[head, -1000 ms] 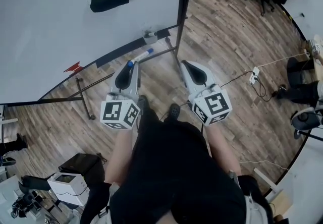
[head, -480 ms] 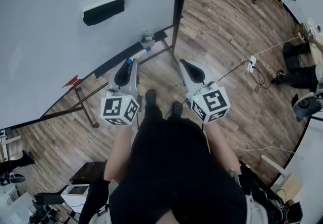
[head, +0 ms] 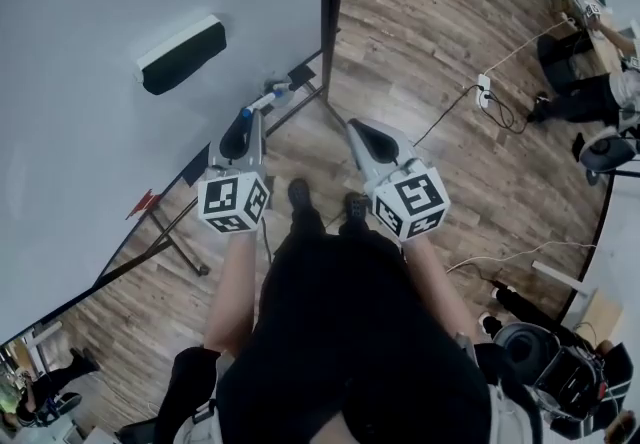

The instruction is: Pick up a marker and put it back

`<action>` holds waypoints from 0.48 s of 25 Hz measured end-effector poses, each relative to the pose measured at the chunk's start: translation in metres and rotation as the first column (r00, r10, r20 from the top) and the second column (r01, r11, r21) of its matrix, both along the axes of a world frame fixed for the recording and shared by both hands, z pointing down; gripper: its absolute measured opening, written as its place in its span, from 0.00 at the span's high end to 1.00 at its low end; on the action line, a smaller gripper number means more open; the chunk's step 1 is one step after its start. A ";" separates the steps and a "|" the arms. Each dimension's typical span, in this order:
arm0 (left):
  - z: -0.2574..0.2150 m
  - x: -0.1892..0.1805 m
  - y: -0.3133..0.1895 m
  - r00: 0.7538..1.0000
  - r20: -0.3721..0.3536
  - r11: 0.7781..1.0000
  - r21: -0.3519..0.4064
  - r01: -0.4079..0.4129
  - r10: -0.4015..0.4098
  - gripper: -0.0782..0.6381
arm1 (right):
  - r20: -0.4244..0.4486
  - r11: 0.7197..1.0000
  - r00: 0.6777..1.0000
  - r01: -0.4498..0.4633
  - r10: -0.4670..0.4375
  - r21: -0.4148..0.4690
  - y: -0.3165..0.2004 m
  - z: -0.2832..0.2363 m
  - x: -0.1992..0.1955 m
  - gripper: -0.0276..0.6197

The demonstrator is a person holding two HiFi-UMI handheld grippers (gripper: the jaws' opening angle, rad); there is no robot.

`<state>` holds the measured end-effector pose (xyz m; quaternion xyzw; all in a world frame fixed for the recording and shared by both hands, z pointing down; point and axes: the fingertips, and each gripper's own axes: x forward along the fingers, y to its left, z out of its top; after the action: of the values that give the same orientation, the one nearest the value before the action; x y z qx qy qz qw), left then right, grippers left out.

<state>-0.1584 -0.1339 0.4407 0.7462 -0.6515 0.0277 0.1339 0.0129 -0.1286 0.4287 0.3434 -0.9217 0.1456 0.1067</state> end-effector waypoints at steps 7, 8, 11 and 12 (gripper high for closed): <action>0.017 -0.008 -0.026 0.998 0.012 0.998 -0.024 -0.055 0.056 0.79 | -0.043 0.996 0.996 -0.085 0.084 -0.020 -0.005 0.012 -0.001 0.95; 0.020 -0.010 -0.029 0.998 0.014 0.998 -0.027 -0.061 0.061 0.79 | -0.049 0.995 0.994 -0.100 0.098 -0.024 -0.006 0.014 0.000 0.95; 0.025 -0.012 -0.039 0.997 0.022 0.996 -0.035 -0.078 0.078 0.79 | -0.059 0.990 0.990 -0.134 0.132 -0.032 -0.009 0.020 0.000 0.95; 0.026 -0.013 -0.041 0.996 0.026 0.996 -0.038 -0.083 0.084 0.79 | -0.060 0.989 0.988 -0.143 0.141 -0.032 -0.010 0.021 -0.001 0.95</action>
<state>-0.1712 -0.1750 0.4669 0.7697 -0.6210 0.0554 0.1375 0.0123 -0.1388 0.4497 0.4102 -0.8886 0.1597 0.1288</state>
